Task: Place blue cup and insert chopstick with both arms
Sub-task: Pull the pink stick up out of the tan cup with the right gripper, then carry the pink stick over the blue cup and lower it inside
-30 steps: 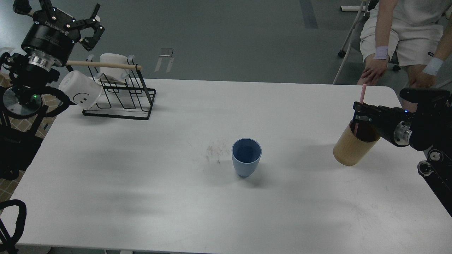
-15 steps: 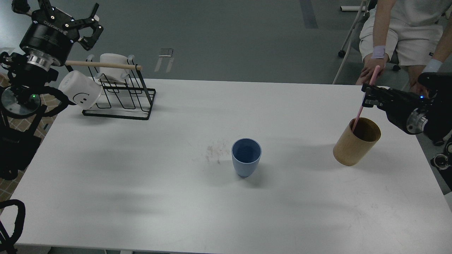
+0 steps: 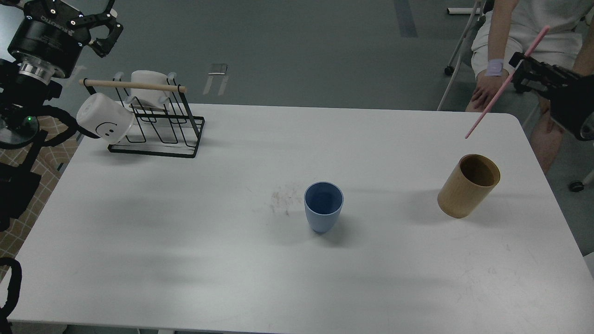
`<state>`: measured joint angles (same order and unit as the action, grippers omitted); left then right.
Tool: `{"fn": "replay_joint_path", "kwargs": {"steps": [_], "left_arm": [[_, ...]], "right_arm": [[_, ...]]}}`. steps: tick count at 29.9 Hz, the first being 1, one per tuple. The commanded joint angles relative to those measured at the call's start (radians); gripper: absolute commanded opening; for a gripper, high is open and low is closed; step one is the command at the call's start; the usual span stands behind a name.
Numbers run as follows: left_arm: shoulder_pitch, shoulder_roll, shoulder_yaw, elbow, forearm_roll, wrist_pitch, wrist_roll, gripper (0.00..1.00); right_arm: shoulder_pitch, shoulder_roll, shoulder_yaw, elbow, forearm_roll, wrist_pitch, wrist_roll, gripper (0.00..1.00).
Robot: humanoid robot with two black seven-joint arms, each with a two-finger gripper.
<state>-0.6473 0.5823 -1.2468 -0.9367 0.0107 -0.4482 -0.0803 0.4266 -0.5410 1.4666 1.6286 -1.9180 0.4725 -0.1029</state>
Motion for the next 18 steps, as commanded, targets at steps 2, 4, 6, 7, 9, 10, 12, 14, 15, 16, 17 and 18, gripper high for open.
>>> {"fn": "replay_joint_path", "kwargs": {"steps": [2,4,6,7,9,10,12,14,15,16,17,18], "left_arm": [[-0.008,0.001,0.001,-0.001,0.002,0.000,0.001,0.98],[-0.008,0.004,0.003,-0.002,0.002,0.000,0.001,0.98],[-0.006,0.011,0.003,-0.004,0.003,0.000,0.001,0.98],[-0.006,0.014,0.004,-0.004,0.002,0.000,0.001,0.98],[-0.005,0.016,0.004,-0.004,0.002,0.000,0.001,0.98],[-0.003,0.018,0.004,-0.004,0.003,0.000,0.001,0.98],[-0.002,0.018,0.006,-0.004,0.003,-0.001,0.001,0.98],[-0.002,0.018,0.006,-0.004,0.003,-0.001,0.001,0.98],[0.000,0.016,0.004,-0.004,0.003,-0.001,0.001,0.98],[0.001,0.018,0.004,-0.004,0.003,-0.001,0.001,0.98],[0.003,0.018,0.004,-0.004,0.003,-0.003,0.001,0.98],[0.006,0.018,0.006,-0.004,0.003,-0.003,0.001,0.98]], "right_arm": [[0.026,0.052,-0.003,0.091,0.060,0.008,-0.004,0.00],[0.040,0.084,-0.025,0.105,0.060,0.011,-0.008,0.00],[0.092,0.104,-0.098,0.103,0.057,0.011,-0.007,0.00],[0.110,0.105,-0.129,0.103,0.057,0.011,-0.008,0.00],[0.150,0.108,-0.210,0.102,0.057,0.008,-0.008,0.00],[0.168,0.119,-0.257,0.099,0.056,0.006,-0.006,0.00],[0.196,0.154,-0.317,0.094,0.053,0.006,-0.006,0.00],[0.204,0.173,-0.351,0.088,0.051,0.006,-0.006,0.00],[0.205,0.179,-0.380,0.083,0.051,0.006,-0.006,0.00],[0.205,0.182,-0.394,0.083,0.051,0.006,-0.006,0.00],[0.205,0.185,-0.422,0.083,0.053,0.006,-0.006,0.00],[0.205,0.190,-0.455,0.083,0.053,0.006,-0.006,0.00]]}}
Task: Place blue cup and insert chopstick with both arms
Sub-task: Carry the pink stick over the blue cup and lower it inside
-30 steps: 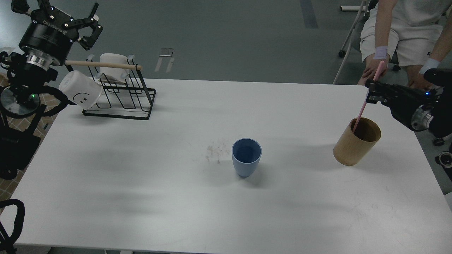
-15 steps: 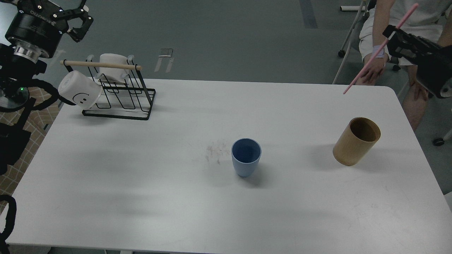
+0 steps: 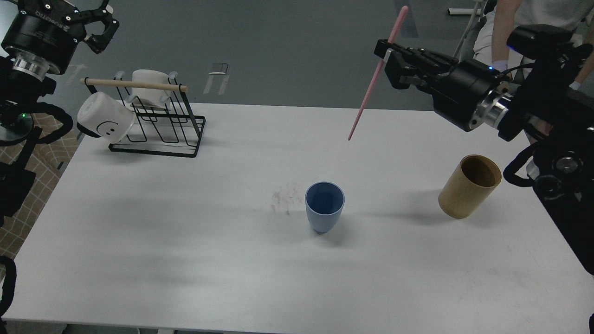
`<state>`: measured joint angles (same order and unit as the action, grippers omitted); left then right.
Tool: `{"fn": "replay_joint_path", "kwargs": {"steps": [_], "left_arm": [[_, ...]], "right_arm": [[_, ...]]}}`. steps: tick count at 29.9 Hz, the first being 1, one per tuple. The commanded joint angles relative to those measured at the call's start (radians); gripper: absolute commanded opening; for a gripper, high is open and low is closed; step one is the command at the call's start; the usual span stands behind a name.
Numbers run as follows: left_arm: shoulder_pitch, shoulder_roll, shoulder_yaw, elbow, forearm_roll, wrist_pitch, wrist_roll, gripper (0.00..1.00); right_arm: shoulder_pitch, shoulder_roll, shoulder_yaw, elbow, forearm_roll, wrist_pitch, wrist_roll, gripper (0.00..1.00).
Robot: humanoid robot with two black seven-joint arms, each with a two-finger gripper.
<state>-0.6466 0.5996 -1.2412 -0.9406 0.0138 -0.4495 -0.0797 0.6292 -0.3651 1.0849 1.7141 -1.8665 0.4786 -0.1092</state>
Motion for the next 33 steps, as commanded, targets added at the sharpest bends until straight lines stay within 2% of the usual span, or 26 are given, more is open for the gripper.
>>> {"fn": "replay_joint_path", "kwargs": {"steps": [1,33], "left_arm": [[0.005,0.000,0.000,0.000,0.000,-0.001,0.000,0.98],[0.021,-0.001,-0.004,0.005,-0.001,-0.017,-0.005,0.98]], "right_arm": [[0.001,0.014,-0.088,-0.001,0.000,0.000,0.000,0.00],[-0.003,0.068,-0.258,-0.053,-0.184,-0.009,0.000,0.00]]}}
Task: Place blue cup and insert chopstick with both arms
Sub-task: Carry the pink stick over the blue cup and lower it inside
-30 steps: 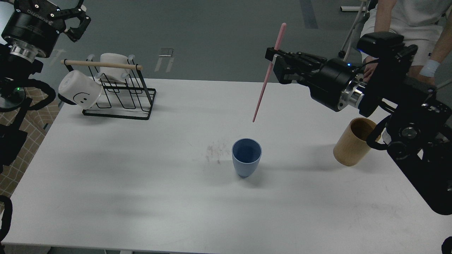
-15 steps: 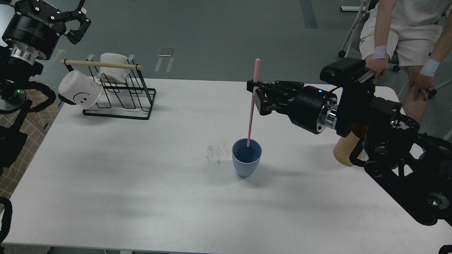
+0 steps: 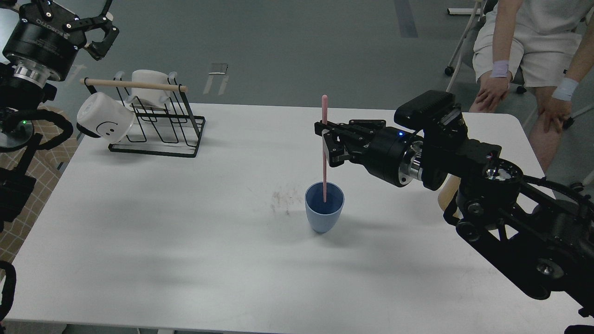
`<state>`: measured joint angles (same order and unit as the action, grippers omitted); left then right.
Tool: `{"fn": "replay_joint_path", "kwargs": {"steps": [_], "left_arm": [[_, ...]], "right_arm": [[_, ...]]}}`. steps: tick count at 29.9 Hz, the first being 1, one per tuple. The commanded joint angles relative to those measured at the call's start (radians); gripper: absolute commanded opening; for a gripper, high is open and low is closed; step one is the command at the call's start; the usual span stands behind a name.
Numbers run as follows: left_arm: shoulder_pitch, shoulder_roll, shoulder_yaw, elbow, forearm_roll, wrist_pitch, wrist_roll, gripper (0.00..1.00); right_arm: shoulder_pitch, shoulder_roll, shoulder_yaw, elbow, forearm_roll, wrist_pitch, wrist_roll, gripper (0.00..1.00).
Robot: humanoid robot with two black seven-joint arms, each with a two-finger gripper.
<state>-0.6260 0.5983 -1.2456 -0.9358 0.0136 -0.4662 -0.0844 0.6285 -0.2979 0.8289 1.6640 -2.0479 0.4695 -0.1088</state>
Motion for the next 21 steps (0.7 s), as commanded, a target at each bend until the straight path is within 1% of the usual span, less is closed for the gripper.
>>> {"fn": "replay_joint_path", "kwargs": {"steps": [1,14,17,18,21], "left_arm": [[0.000,0.000,0.000,0.000,-0.001,0.000,0.000,0.98],[0.000,-0.005,0.000,0.000,0.000,0.000,0.000,0.98],[0.000,-0.006,0.000,0.000,0.000,0.000,0.000,0.98],[0.000,-0.008,0.002,0.000,0.000,0.000,0.000,0.98],[-0.001,-0.012,0.000,0.000,0.000,0.003,0.000,0.98]], "right_arm": [[-0.004,0.000,-0.005,-0.004,-0.005,0.000,0.000,0.00],[-0.015,0.000,-0.013,-0.012,-0.002,0.000,0.000,0.00],[-0.019,0.000,-0.013,-0.012,0.000,0.000,0.000,0.05],[-0.019,0.000,-0.013,-0.012,0.000,0.001,0.000,0.09],[-0.021,0.000,-0.017,-0.012,0.002,0.003,0.000,0.17]]}}
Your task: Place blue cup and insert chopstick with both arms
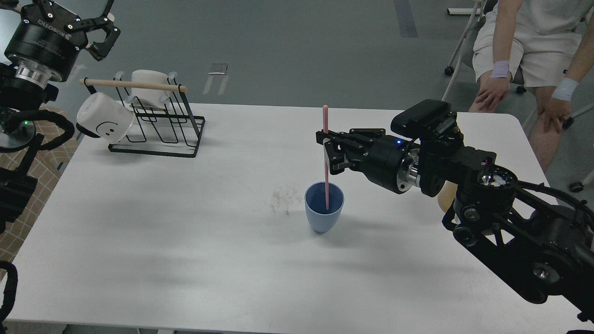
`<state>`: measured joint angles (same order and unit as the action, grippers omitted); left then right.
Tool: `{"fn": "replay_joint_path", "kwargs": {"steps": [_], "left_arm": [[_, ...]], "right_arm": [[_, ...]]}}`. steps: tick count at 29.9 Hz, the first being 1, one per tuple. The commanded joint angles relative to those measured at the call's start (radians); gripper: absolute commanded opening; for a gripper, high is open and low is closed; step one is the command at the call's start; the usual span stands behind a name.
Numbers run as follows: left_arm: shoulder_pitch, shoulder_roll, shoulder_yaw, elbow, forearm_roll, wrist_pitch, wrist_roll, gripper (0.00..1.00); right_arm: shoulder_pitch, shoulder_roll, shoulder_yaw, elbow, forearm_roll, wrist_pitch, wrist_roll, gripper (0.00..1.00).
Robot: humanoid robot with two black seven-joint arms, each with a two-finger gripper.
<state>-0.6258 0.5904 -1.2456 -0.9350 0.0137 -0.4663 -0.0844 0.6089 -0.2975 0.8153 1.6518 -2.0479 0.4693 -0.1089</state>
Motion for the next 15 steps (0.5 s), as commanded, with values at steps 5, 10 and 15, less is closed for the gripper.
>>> {"fn": "replay_joint_path", "kwargs": {"steps": [5,10,15], "left_arm": [[-0.002,-0.004,0.000,-0.001,0.000,0.002,0.000,0.98],[0.000,-0.003,0.000,-0.001,0.000,0.002,0.000,0.98],[0.000,0.005,0.000,-0.001,0.000,0.002,0.000,0.98]], "right_arm": [[-0.001,-0.002,-0.022,0.005,0.003,0.003,0.000,0.26],[-0.001,-0.002,-0.024,0.005,0.003,0.003,-0.002,0.33],[0.005,0.000,-0.015,0.014,0.005,0.003,-0.002,0.37]]}}
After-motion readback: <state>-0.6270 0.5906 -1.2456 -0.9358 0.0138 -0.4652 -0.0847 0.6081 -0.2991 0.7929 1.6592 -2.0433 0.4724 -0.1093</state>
